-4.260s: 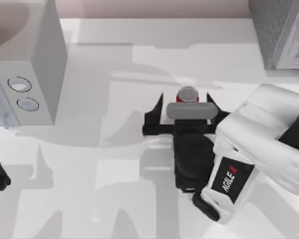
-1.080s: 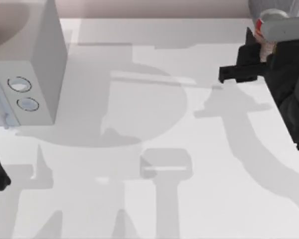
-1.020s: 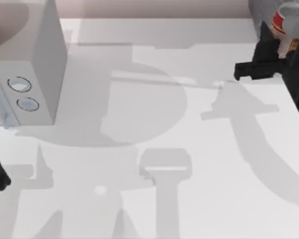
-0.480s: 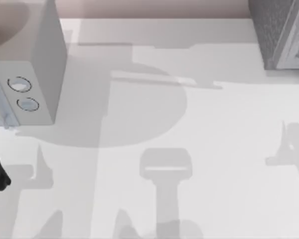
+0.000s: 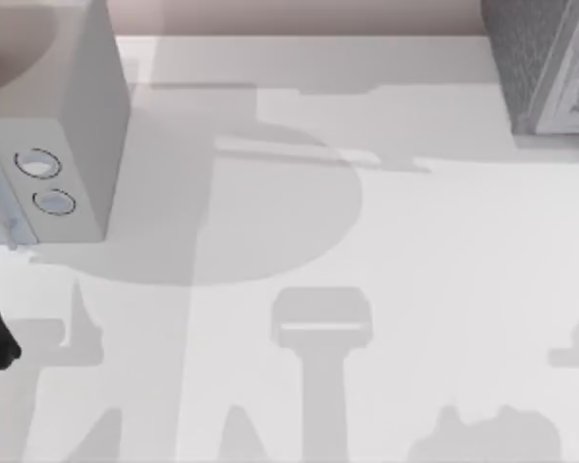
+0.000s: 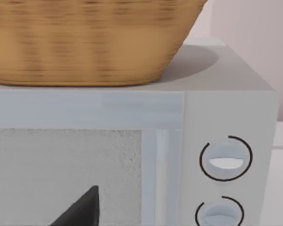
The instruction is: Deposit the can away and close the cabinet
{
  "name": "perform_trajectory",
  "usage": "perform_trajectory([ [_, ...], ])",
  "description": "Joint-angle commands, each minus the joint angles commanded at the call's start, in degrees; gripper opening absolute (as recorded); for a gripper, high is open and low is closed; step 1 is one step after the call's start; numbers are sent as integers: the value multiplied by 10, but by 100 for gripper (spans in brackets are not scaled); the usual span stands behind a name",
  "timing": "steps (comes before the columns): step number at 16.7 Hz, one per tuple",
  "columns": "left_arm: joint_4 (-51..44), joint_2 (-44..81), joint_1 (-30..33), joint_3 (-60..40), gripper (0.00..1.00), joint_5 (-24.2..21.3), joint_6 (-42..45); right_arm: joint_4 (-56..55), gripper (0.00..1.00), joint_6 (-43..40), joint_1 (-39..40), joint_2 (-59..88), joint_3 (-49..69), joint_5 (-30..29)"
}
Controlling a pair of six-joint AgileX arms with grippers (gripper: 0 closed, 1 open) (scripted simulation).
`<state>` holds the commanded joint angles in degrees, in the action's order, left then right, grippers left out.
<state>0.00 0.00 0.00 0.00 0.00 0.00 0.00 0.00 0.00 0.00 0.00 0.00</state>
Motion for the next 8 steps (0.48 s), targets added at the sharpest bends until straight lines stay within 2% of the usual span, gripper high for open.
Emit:
perform_trajectory([
  [5,0,0,0,0,100,0,0,1,0,1,3,9,7,-1],
  [8,0,0,0,0,100,0,0,18,0,3,13,61,61,-6],
])
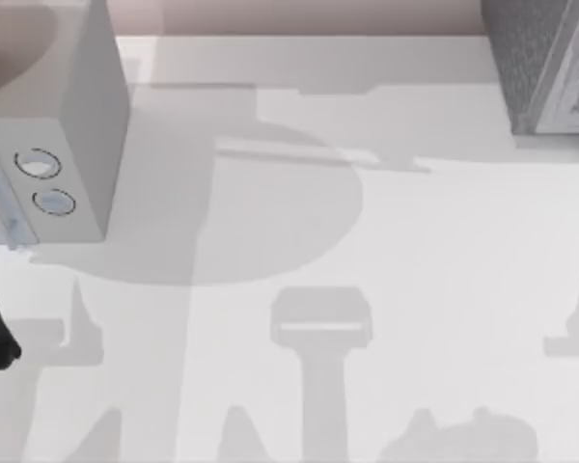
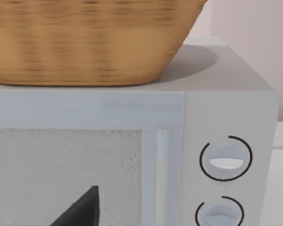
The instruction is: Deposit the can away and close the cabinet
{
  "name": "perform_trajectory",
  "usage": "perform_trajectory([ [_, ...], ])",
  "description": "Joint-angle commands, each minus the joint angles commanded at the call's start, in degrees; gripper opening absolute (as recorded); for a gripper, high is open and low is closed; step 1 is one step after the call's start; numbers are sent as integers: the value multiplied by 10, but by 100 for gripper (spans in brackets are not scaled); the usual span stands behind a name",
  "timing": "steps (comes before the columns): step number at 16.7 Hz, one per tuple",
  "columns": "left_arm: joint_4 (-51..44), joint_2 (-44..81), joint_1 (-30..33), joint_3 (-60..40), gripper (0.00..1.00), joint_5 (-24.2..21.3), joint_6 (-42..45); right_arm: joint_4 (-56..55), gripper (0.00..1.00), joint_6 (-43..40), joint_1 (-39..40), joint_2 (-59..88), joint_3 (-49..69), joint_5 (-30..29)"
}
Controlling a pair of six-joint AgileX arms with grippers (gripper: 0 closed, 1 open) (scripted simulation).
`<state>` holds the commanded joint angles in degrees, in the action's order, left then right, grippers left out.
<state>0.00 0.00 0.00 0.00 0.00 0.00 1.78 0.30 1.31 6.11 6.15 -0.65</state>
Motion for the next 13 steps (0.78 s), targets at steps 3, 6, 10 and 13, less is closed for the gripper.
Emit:
perform_trajectory([
  [3,0,0,0,0,100,0,0,30,0,2,13,92,109,-13],
  [6,0,0,0,0,100,0,0,68,0,4,28,209,261,-32],
  [10,0,0,0,0,100,0,0,124,0,5,48,380,494,-60],
  [13,0,0,0,0,100,0,0,162,0,6,63,501,663,-78],
])
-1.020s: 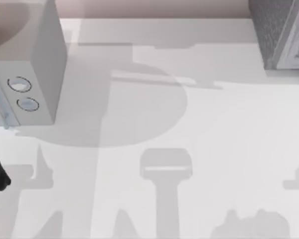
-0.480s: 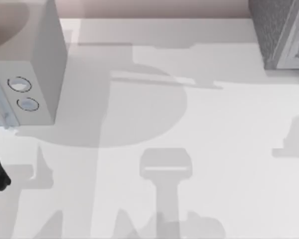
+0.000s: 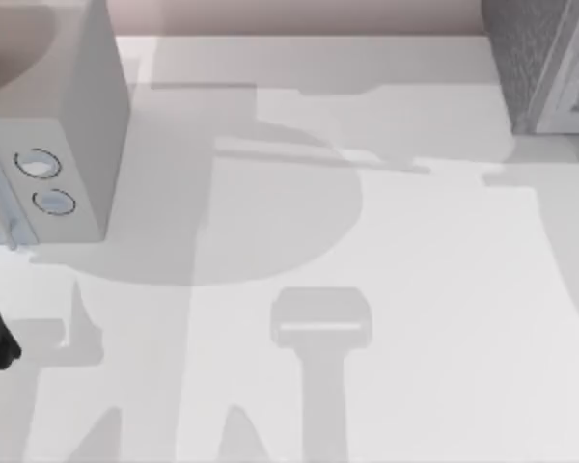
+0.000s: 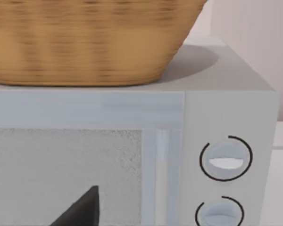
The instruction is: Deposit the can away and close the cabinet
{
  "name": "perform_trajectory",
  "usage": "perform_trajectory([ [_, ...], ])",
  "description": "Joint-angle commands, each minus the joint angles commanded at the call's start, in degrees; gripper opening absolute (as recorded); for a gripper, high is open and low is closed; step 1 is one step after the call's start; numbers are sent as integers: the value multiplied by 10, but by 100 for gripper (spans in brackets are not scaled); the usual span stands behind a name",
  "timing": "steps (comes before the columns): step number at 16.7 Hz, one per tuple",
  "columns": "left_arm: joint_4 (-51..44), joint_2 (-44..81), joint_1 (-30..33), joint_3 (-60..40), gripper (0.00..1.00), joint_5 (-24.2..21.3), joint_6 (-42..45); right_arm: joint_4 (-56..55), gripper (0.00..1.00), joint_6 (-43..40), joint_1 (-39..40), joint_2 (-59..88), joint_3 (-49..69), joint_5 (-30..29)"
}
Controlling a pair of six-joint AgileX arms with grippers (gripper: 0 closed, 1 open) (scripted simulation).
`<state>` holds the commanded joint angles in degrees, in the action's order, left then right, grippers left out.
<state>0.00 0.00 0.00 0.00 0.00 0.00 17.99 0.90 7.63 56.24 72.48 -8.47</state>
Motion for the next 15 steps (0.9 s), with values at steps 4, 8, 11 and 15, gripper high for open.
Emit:
perform_trajectory([
  [4,0,0,0,0,100,0,0,40,0,1,18,128,178,-18],
  [8,0,0,0,0,100,0,0,59,0,1,29,193,266,-27],
  [11,0,0,0,0,100,0,0,61,0,1,30,199,274,-27],
  [15,0,0,0,0,100,0,0,61,0,2,27,198,273,-27],
])
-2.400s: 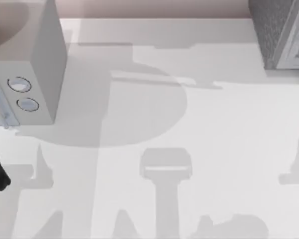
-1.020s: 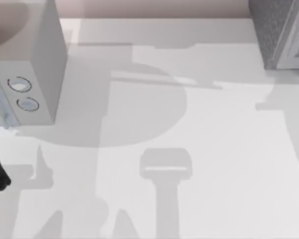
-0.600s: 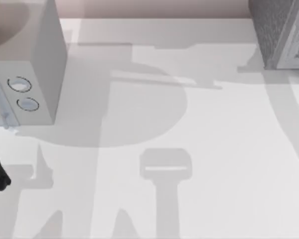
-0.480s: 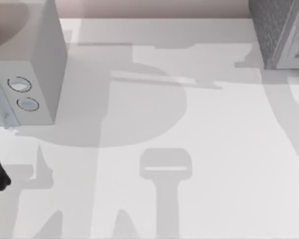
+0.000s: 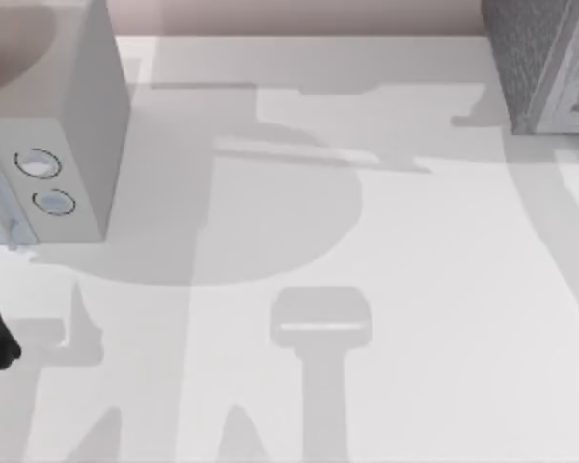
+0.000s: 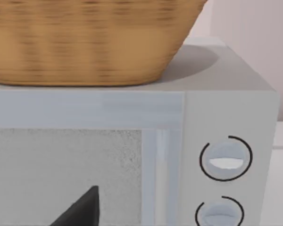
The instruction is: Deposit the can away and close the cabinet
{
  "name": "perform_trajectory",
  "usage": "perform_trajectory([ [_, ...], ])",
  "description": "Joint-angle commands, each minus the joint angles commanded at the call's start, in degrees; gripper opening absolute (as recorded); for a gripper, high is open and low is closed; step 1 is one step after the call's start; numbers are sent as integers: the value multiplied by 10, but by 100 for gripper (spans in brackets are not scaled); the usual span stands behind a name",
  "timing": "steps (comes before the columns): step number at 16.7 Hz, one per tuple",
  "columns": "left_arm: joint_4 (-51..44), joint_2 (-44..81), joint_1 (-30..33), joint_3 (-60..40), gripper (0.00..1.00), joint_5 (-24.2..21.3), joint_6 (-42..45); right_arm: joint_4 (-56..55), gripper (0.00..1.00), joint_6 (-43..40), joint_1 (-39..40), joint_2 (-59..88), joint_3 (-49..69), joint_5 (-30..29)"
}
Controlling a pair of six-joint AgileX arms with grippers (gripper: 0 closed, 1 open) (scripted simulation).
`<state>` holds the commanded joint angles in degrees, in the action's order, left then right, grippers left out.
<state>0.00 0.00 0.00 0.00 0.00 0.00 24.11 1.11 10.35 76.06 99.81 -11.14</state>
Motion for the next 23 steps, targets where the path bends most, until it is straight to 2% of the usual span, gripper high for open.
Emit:
perform_trajectory([
  [5,0,0,0,0,100,0,0,40,0,-2,-8,86,95,11],
  [12,0,0,0,0,100,0,0,90,0,-2,-22,299,428,31],
  [15,0,0,0,0,100,0,0,119,0,-2,-36,380,529,35],
  [18,0,0,0,0,100,0,0,142,0,-1,-47,428,575,40],
  [23,0,0,0,0,100,0,0,145,0,-1,-48,433,580,41],
])
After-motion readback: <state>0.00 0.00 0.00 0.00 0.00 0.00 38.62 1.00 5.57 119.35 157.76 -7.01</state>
